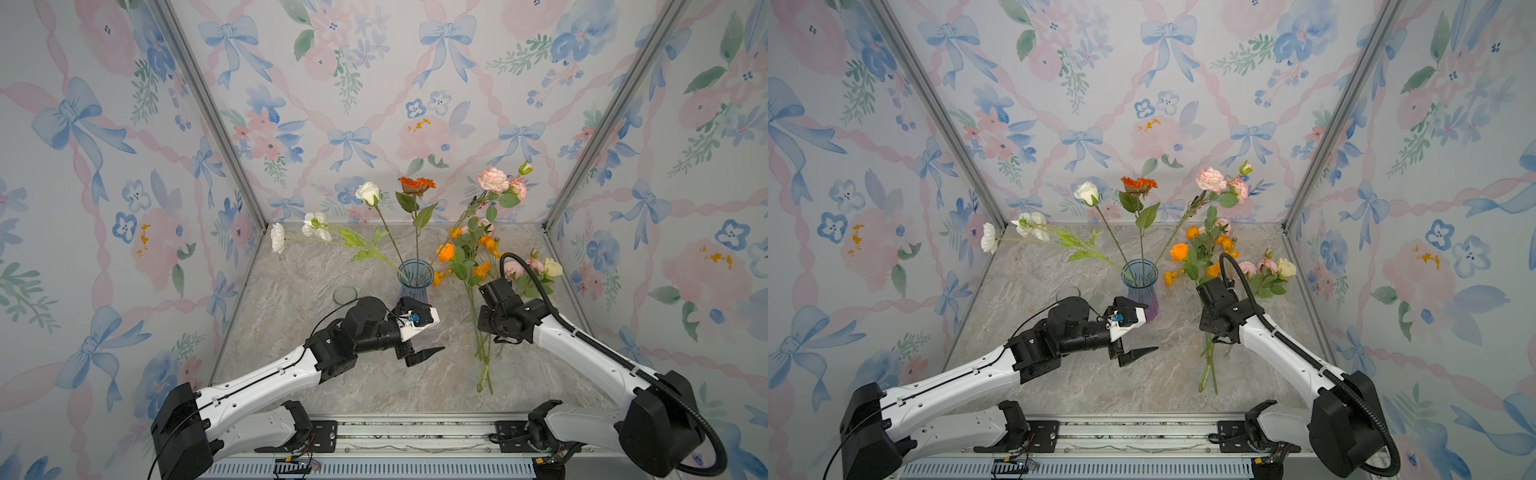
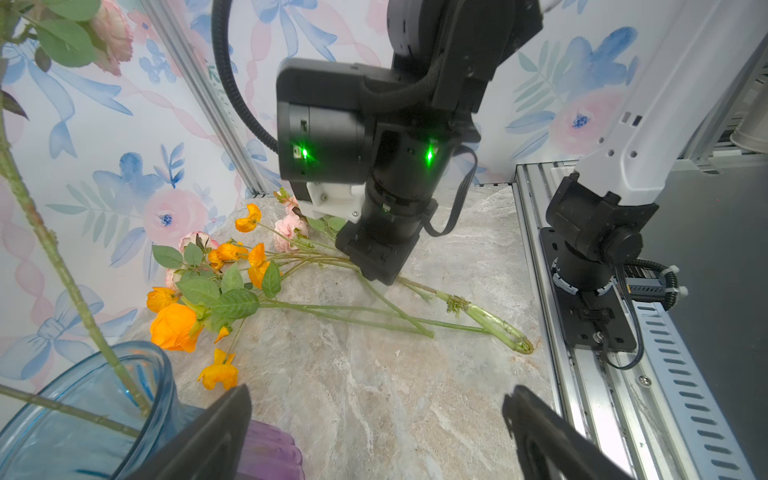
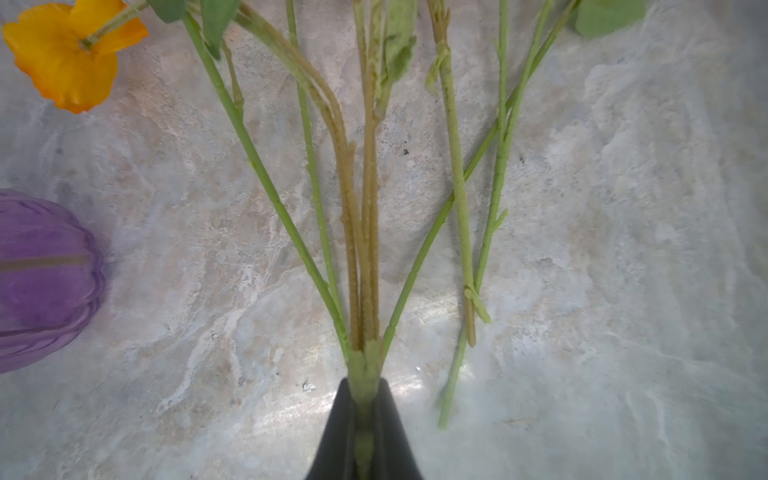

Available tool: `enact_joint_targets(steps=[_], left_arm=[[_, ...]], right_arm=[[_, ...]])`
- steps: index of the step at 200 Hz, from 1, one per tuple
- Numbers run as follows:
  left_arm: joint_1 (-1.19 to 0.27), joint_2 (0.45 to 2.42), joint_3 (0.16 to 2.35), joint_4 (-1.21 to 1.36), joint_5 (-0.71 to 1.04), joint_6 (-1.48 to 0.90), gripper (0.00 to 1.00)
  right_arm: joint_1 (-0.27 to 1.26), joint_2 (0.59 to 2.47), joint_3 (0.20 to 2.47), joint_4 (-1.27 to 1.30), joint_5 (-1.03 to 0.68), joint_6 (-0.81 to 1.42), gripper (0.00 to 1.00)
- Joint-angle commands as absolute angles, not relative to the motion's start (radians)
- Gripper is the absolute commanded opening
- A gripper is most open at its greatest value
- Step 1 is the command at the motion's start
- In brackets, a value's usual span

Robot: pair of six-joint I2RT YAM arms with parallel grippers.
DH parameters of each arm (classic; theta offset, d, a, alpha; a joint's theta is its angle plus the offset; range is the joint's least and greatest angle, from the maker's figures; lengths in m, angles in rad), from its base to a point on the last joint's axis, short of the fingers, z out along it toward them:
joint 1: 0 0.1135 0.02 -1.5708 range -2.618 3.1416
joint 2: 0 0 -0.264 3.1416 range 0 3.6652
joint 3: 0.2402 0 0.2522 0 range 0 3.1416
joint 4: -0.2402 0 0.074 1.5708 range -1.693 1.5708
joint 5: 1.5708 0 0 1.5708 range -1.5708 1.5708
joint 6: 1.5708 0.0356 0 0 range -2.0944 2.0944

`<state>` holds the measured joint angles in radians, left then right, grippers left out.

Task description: Arrange the flowers into the vase

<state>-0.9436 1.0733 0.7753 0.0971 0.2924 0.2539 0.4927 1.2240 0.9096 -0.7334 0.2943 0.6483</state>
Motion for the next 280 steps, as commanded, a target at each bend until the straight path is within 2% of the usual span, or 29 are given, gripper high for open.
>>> enact_joint_targets(steps=[1,34,69,95,129,149,175,191,230,257,280], left_arm=[[-0.948,1.043,0.803,0.079,0.291,0.268,0.98],[-0.949,1.031,0.802,0.079,0.293,0.267,0.98],[-0.949,1.033,0.802,0.079,0.292,0.267,0.98],[-0.949,1.049,0.802,0.08,0.29,0.266,0.98],[-0.97,1.099,0.81,0.083,0.255,0.239,0.98],[-1.014,1.177,0.849,0.106,0.132,0.128,0.96],[-1.064,1.342,0.967,0.059,0.013,-0.074,0.82],[-1.093,1.438,0.995,0.079,-0.095,-0.175,0.83],[-1.112,1.604,1.026,0.274,-0.091,-0.306,0.87],[-1.121,1.727,1.107,0.274,-0.205,-0.392,0.89],[-1.124,1.817,1.165,0.32,-0.141,-0.431,0.88]], right_arm=[[0.492,1.153,1.014,-0.872,0.353,0.565,0.0],[0.491,1.134,1.117,-1.007,0.445,0.522,0.0],[0.509,1.145,1.114,-1.046,0.537,0.525,0.0],[0.606,1.229,1.186,-1.148,0.688,0.555,0.0],[0.621,1.17,1.178,-1.08,0.67,0.561,0.0],[0.598,1.112,1.164,-1.061,0.656,0.551,0.0],[0.565,1.062,1.166,-1.098,0.647,0.552,0.0],[0.562,1.032,1.165,-1.106,0.64,0.554,0.0],[0.559,0.98,1.157,-1.099,0.623,0.555,0.0],[0.559,0.943,1.14,-1.088,0.618,0.563,0.0],[0.557,0.913,1.138,-1.091,0.619,0.563,0.0]])
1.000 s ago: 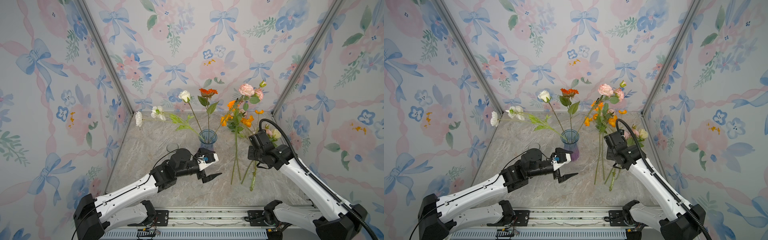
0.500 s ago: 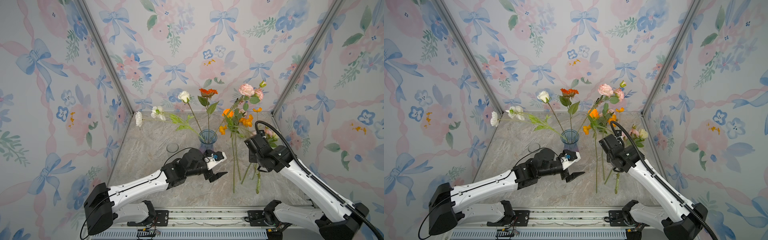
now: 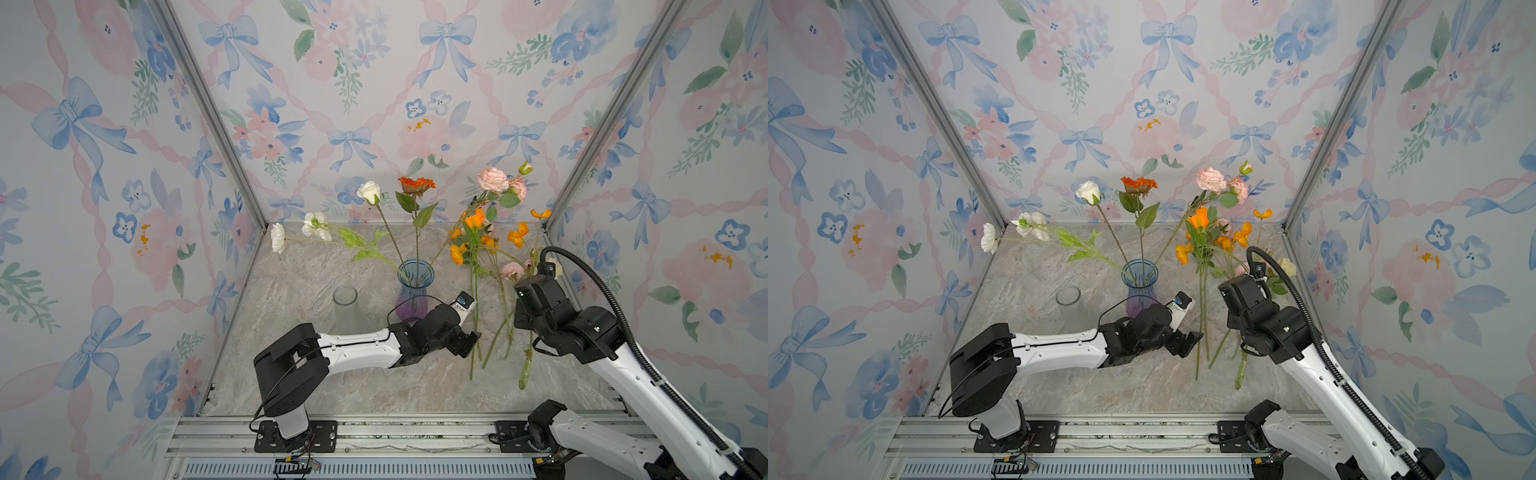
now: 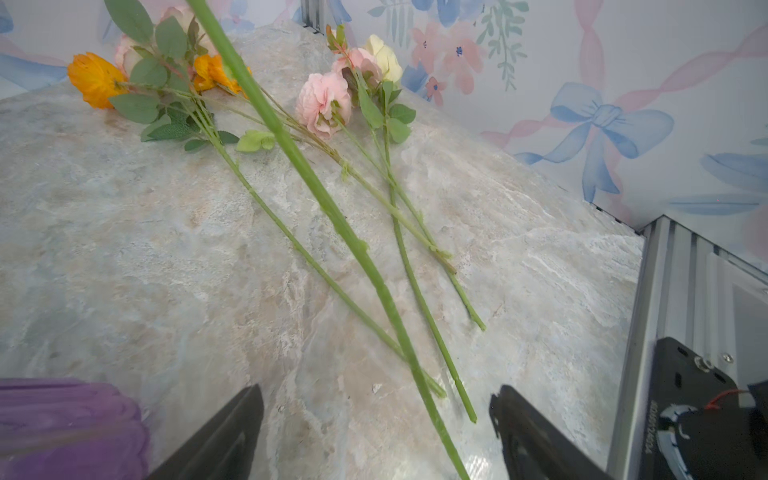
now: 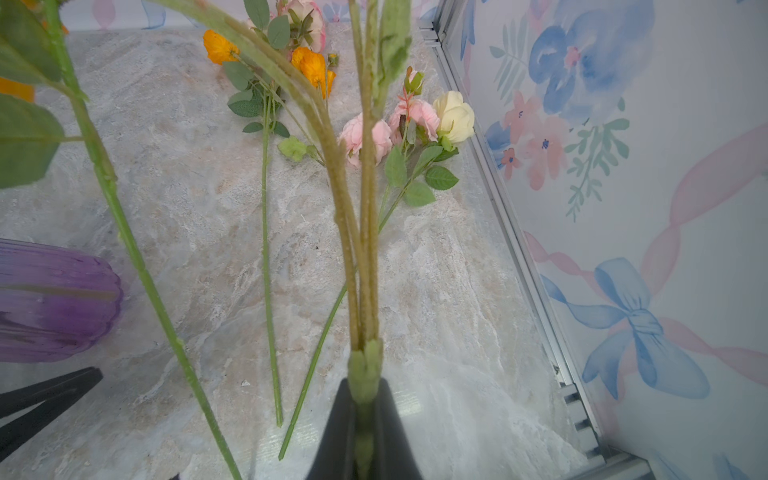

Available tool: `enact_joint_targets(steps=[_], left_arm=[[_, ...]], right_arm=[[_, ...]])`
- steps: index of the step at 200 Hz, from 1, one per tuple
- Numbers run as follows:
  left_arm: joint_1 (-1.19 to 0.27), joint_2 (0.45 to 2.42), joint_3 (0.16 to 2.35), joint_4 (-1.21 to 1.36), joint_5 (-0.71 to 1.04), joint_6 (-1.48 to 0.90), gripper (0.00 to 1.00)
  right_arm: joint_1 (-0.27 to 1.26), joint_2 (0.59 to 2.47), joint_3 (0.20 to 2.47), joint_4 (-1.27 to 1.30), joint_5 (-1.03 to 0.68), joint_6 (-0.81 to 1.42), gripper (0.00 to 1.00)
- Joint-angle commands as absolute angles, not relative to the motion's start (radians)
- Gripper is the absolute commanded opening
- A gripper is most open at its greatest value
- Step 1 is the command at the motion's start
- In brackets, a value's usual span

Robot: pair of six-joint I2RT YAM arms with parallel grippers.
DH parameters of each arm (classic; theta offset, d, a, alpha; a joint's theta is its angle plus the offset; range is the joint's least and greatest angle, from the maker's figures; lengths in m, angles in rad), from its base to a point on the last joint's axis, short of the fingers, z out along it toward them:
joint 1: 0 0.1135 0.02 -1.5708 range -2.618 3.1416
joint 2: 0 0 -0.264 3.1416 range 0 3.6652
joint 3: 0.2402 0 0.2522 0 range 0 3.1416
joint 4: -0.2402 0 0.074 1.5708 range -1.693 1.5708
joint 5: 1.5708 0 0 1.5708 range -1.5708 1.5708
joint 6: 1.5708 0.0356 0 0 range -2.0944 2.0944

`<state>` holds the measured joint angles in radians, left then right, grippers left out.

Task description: Arrange the flowers into the vase

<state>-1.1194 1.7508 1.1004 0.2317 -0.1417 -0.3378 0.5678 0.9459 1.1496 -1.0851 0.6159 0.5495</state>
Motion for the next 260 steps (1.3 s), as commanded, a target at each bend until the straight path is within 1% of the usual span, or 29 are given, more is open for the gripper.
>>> enact_joint_targets(steps=[1,21,29,37,45,53,70,78,89,98,119,164,197,225,243,260], left_arm=[[-1.123,1.82,1.166,0.324,-0.139,-0.434,0.88],[-1.125,1.883,1.211,0.34,-0.133,-0.468,0.86],[-1.125,1.903,1.227,0.339,-0.15,-0.476,0.83],[-1.125,1.919,1.237,0.339,-0.164,-0.481,0.78],[-1.125,1.928,1.244,0.342,-0.166,-0.482,0.7],[-1.125,1.927,1.246,0.343,-0.162,-0.48,0.58],[-1.127,1.906,1.238,0.35,-0.153,-0.478,0.28],[-1.126,1.888,1.231,0.35,-0.152,-0.48,0.17],[-1.126,1.859,1.218,0.35,-0.158,-0.48,0.06],[-1.127,1.837,1.207,0.349,-0.167,-0.479,0.0],[-1.124,1.805,1.202,0.321,-0.191,-0.486,0.0],[-1.121,1.784,1.19,0.282,-0.23,-0.512,0.0],[-1.111,1.827,1.226,0.209,-0.248,-0.521,0.0],[-1.101,1.861,1.227,0.199,-0.241,-0.534,0.0],[-1.097,1.884,1.234,0.2,-0.225,-0.533,0.0],[-1.096,1.909,1.249,0.2,-0.214,-0.535,0.03]], right_arm=[[0.557,0.912,1.137,-1.092,0.62,0.562,0.0],[0.55,0.892,1.126,-1.09,0.624,0.561,0.0],[0.547,0.884,1.12,-1.087,0.624,0.561,0.0],[0.543,0.878,1.115,-1.084,0.624,0.56,0.0],[0.538,0.875,1.11,-1.085,0.621,0.558,0.0],[0.53,0.874,1.108,-1.087,0.618,0.553,0.0],[0.523,0.873,1.093,-1.094,0.621,0.549,0.0],[0.521,0.87,1.08,-1.086,0.624,0.549,0.0],[0.517,0.866,1.058,-1.071,0.619,0.551,0.0],[0.513,0.872,1.038,-1.058,0.614,0.551,0.0],[0.495,0.918,1.02,-1.07,0.615,0.555,0.0],[0.439,1.013,1.056,-1.227,0.707,0.605,0.0],[0.428,0.909,1.057,-1.187,0.713,0.606,0.0],[0.385,0.88,1.11,-1.236,0.708,0.592,0.0],[0.382,0.862,1.153,-1.254,0.662,0.571,0.0],[0.381,0.848,1.19,-1.26,0.609,0.557,0.0]])
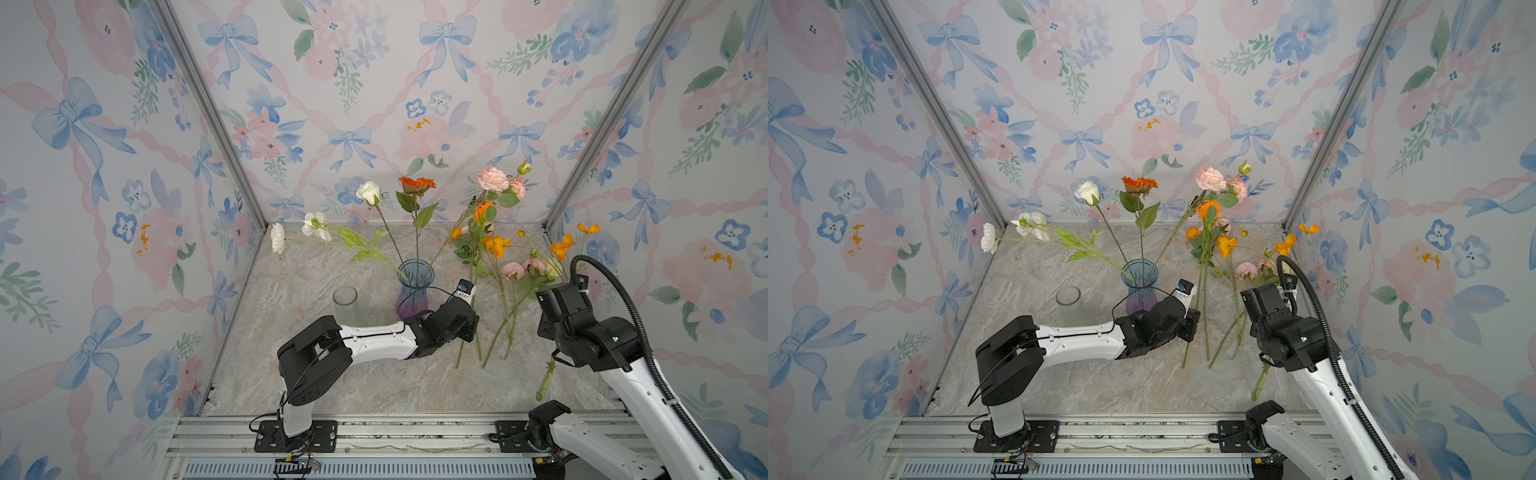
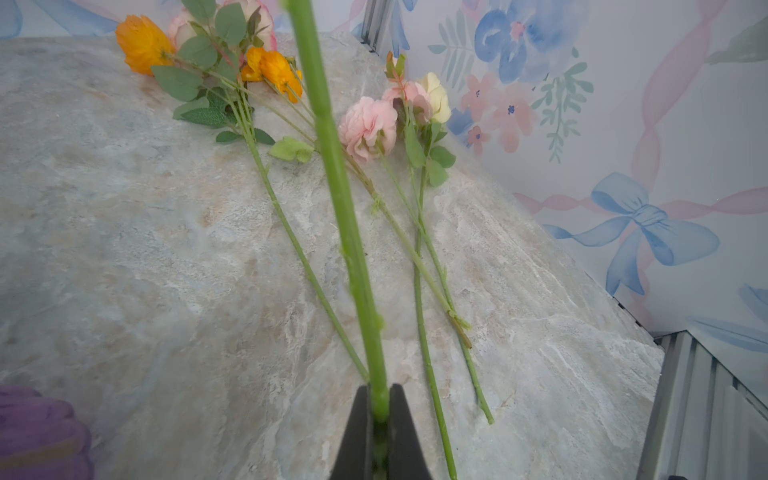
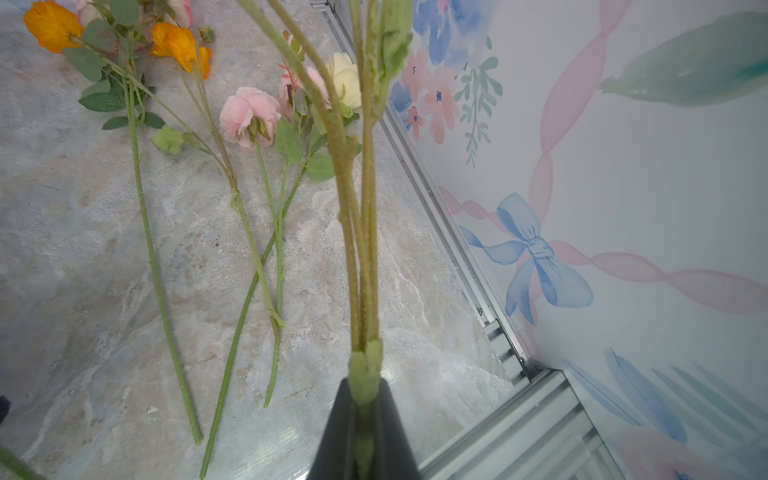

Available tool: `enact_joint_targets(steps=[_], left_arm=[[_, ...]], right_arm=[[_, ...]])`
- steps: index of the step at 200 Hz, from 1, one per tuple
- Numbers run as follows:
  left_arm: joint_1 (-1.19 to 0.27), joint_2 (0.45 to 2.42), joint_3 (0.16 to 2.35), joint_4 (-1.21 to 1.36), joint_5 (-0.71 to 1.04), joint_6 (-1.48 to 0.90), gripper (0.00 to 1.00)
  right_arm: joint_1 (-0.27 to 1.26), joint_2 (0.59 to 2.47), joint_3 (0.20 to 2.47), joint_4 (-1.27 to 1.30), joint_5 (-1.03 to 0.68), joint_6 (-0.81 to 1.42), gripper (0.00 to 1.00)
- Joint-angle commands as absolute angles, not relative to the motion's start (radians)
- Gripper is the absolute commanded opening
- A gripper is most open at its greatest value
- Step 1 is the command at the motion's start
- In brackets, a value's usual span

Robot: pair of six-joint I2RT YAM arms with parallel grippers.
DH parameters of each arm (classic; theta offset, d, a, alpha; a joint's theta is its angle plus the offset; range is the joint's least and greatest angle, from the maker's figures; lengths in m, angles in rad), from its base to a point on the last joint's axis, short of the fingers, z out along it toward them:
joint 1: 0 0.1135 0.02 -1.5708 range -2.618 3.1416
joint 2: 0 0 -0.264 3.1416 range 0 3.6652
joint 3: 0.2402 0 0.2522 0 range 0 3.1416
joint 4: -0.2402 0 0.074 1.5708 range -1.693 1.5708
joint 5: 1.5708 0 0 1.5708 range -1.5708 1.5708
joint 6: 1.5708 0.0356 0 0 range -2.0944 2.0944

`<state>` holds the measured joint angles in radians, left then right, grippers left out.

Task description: Arrange the flowers into the vase

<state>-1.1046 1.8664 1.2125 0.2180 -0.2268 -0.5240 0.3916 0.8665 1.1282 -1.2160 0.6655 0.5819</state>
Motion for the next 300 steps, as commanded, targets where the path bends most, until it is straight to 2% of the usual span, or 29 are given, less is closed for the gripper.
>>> enact_joint_targets(steps=[1,34,38,51,58,88,114,151,197,210,226,245,275,300], left_arm=[[-1.096,1.91,1.25,0.2,-0.213,-0.534,0.03],[-1.091,1.975,1.294,0.199,-0.19,-0.528,0.2],[-1.092,1.98,1.299,0.199,-0.19,-0.527,0.25],[-1.091,1.99,1.31,0.199,-0.19,-0.513,0.5],[-1.092,1.986,1.309,0.199,-0.187,-0.502,0.59],[-1.094,1.883,1.254,0.199,-0.208,-0.424,0.8],[-1.092,1.715,1.155,0.193,-0.162,-0.316,0.97],[-1.056,1.436,0.998,0.151,0.02,-0.194,0.98],[-1.014,1.152,0.902,0.0,0.129,0.044,0.98],[-1.006,1.088,0.902,-0.073,0.079,0.124,0.98],[-0.977,0.993,0.872,-0.116,0.029,0.196,0.98],[-0.911,0.868,0.823,-0.145,0.084,0.253,0.98],[-0.783,0.693,0.736,-0.142,0.197,0.285,0.98],[-0.728,0.592,0.647,-0.104,0.22,0.259,0.98]], right_arm=[[0.381,0.847,1.192,-1.259,0.606,0.555,0.0],[0.381,0.825,1.236,-1.246,0.499,0.535,0.0],[0.382,0.82,1.238,-1.243,0.488,0.534,0.0],[0.382,0.802,1.248,-1.233,0.448,0.518,0.0],[0.382,0.79,1.251,-1.224,0.418,0.503,0.0],[0.382,0.713,1.259,-1.161,0.346,0.468,0.0],[0.383,0.628,1.22,-0.973,0.211,0.392,0.0],[0.387,0.608,1.193,-0.713,0.025,0.333,0.0],[0.448,0.733,1.197,-0.357,-0.013,0.306,0.0],[0.515,0.808,1.216,-0.253,0.011,0.273,0.0],[0.659,0.911,1.249,-0.146,0.141,0.166,0.0],[0.813,1.029,1.282,0.013,0.309,0.013,0.0],[0.822,1.197,1.344,0.18,0.318,0.027,0.0],[0.84,1.295,1.347,0.338,0.339,0.011,0.0]])
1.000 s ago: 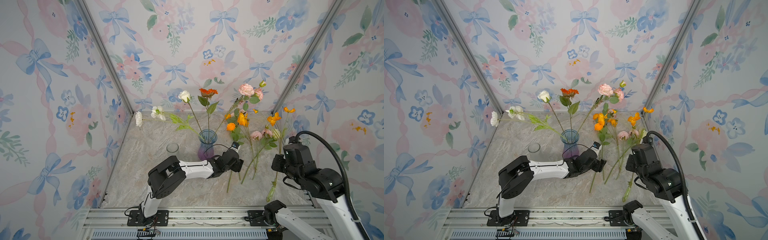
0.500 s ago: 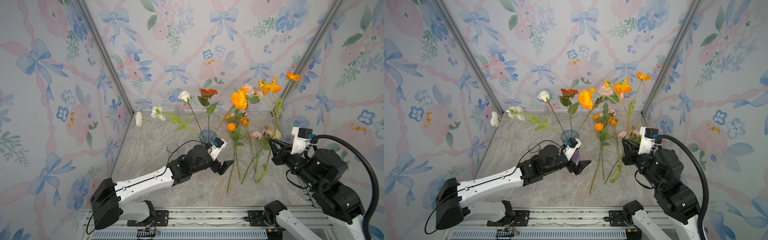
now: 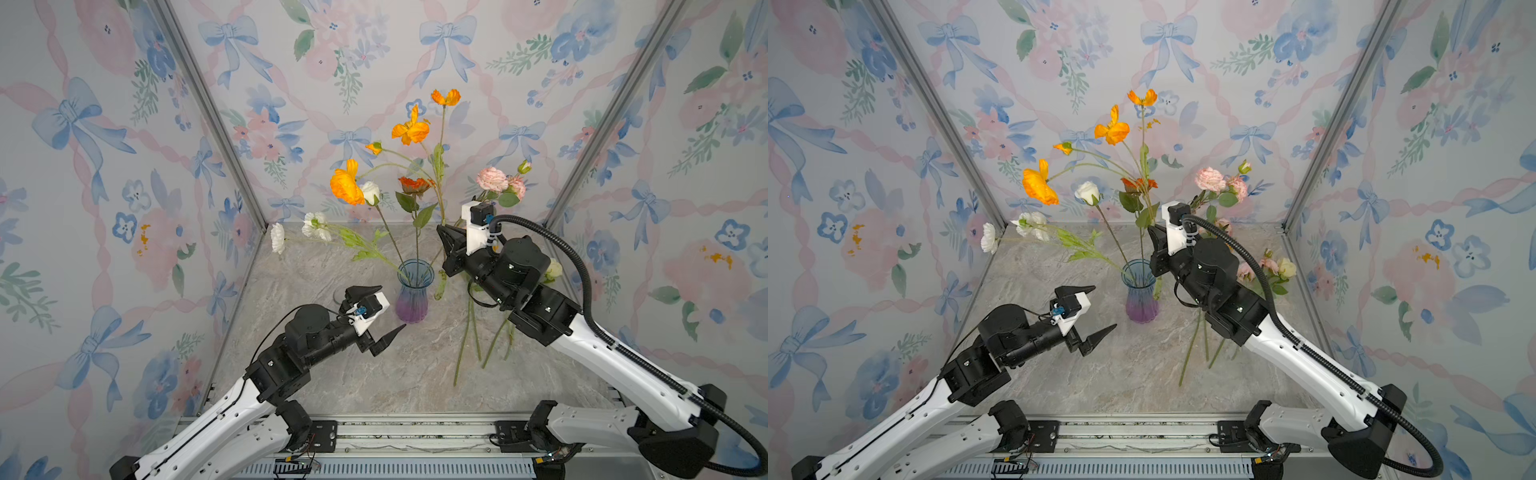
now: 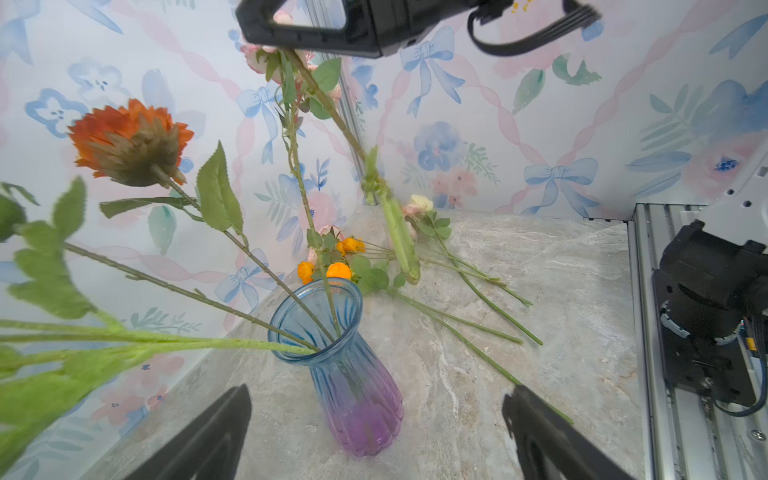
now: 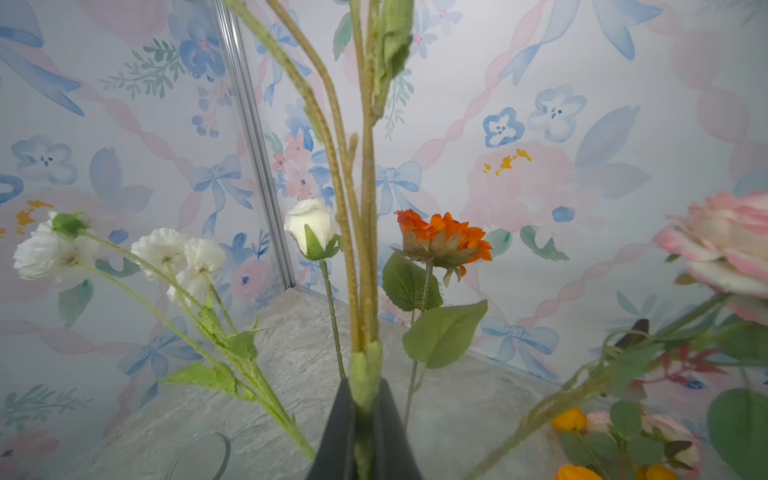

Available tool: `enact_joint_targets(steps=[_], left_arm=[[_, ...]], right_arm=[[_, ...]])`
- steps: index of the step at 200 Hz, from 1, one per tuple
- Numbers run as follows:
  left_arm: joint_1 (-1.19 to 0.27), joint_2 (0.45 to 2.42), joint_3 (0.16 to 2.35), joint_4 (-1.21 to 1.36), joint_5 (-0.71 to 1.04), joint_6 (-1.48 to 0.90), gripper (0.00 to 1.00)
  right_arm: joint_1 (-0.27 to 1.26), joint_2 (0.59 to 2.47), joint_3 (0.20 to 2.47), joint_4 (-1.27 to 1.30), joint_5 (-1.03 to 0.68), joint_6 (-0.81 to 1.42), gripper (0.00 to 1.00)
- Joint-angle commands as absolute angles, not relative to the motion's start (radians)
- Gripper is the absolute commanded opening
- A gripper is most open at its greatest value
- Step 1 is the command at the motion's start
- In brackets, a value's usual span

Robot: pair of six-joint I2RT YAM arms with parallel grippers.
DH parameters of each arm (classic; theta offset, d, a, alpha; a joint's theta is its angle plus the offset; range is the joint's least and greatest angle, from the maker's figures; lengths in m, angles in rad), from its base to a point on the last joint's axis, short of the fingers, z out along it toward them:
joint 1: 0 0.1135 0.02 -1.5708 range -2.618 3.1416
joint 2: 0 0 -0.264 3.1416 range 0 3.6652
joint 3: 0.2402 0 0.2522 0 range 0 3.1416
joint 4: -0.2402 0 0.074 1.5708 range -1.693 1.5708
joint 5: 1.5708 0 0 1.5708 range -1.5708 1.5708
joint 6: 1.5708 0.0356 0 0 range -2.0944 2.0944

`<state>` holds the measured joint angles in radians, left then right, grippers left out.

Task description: Arrange the flowers into the vase

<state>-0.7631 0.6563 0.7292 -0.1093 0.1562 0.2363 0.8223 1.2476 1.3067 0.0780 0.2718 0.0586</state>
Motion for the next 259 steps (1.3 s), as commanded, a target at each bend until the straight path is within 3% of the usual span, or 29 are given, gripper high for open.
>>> enact_joint_targets(steps=[1,44,139,259], left_arm=[[-0.728,0.583,0.642,-0.099,0.219,0.258,0.98],[-0.717,0.465,0.545,-0.017,0.158,0.215,0.98],[-0.707,0.513,0.525,0.018,0.213,0.193,0.98],[-0.692,0.555,0.522,0.029,0.238,0.194,0.98]], right_arm=[[0.841,1.298,1.345,0.346,0.342,0.01,0.0],[0.884,1.372,1.213,0.669,0.458,-0.084,0.0],[1.039,1.52,0.952,1.286,0.71,-0.399,0.0],[1.026,1.629,0.878,1.386,0.859,-0.361,0.0]])
